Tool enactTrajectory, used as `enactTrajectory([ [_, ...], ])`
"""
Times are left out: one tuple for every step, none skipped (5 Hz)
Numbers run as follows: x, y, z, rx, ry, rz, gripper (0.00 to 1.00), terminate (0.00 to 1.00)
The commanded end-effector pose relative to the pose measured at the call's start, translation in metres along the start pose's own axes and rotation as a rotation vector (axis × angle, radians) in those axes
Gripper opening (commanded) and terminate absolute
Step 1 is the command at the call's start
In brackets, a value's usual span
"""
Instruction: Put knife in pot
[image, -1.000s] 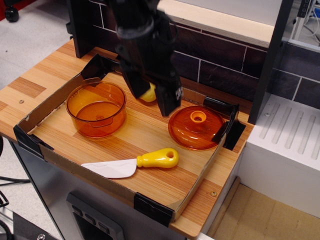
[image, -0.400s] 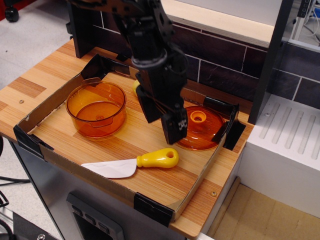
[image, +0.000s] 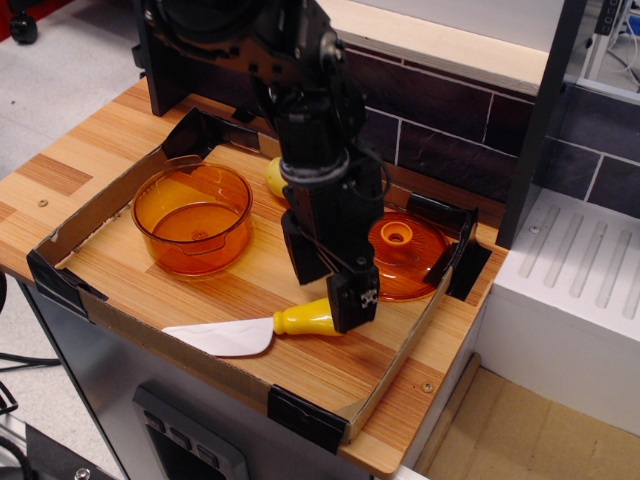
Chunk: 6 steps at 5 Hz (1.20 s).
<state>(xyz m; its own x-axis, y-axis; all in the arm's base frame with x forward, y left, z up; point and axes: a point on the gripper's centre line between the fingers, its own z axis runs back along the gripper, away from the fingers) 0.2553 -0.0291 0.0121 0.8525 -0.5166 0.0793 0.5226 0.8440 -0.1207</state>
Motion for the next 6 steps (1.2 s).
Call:
enactTrajectory([
  [-0.009,-0.003,-0.007,0.052,-0.004,-0.025,1.00,0.00],
  [-0.013,-0.005,-0.010,0.061,-0.014,-0.021,0.00,0.00],
  [-0.017,-0.006,-0.009,0.040,-0.008,-0.026,0.00,0.00],
  [-0.017,-0.010,0.001,0.038,0.015,-0.077,0.00,0.00],
  [-0.019,-0.012,0.016,0.029,0.027,-0.145,0.00,0.00],
  [-0.015,-0.014,0.040,-0.050,0.051,-0.231,0.00,0.00],
])
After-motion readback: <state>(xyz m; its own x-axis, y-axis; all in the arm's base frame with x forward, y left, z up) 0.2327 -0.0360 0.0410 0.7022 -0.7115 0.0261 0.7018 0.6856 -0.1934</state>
